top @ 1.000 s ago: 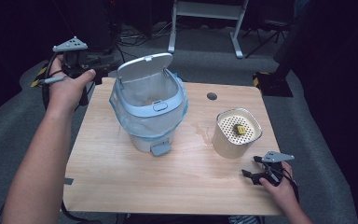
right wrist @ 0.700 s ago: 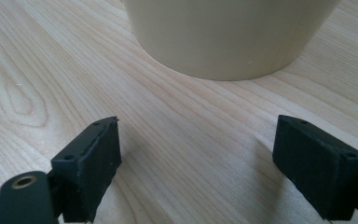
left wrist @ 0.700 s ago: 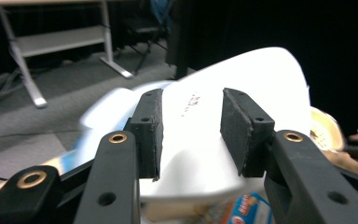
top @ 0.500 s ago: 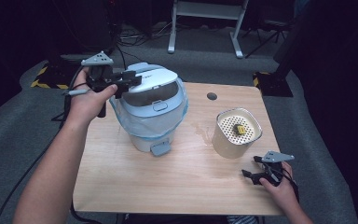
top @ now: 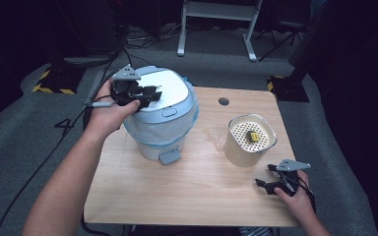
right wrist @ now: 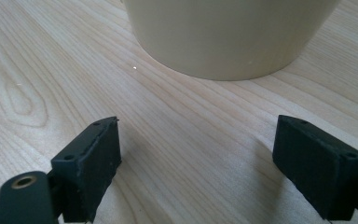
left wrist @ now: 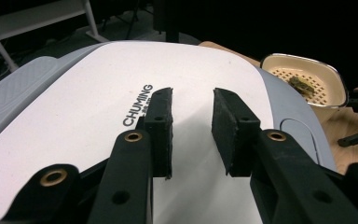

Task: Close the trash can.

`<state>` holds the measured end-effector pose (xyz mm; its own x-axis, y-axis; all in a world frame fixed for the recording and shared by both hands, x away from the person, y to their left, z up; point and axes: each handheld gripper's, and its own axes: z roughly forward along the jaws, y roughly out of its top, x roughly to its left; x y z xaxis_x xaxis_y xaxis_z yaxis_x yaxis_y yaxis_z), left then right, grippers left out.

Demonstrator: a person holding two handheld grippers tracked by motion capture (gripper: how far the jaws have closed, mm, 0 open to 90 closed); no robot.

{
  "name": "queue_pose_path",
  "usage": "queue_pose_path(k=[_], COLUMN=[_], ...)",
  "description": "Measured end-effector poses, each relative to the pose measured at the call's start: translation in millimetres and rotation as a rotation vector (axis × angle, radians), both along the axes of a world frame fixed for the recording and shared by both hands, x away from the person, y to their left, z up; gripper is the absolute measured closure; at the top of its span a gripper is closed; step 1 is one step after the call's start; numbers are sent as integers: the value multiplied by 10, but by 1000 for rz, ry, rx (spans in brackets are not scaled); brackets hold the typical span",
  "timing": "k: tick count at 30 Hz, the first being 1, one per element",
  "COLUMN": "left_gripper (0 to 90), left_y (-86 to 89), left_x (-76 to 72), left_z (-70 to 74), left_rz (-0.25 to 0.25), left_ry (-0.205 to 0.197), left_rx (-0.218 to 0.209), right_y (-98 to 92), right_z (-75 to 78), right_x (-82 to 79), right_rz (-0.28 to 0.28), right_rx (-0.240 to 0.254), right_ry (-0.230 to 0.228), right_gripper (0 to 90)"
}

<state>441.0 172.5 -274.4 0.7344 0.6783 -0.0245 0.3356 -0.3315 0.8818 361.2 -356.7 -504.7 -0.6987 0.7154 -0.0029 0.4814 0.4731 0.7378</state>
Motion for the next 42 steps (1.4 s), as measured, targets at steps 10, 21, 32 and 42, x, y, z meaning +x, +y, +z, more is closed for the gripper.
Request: queue_pose_path(k=[10, 21, 32, 42], left_gripper=[828, 900, 900, 900], left_y=[-112, -143, -248, -316], left_x=[-55, -90, -161, -147], left_z=[19, 20, 55, 13], left_rz=[-5, -18, -4, -38], left_ry=[-2, 14, -18, 2], left_rx=[29, 24, 102, 85], right_y=[0, 0, 0, 1], right_z=[0, 0, 0, 0], right_x=[0, 0, -1, -1], right_rz=[0, 0, 0, 1], right_rx=[0, 0, 0, 0], right_ry=[0, 0, 0, -1], right_gripper=[151, 151, 151, 151])
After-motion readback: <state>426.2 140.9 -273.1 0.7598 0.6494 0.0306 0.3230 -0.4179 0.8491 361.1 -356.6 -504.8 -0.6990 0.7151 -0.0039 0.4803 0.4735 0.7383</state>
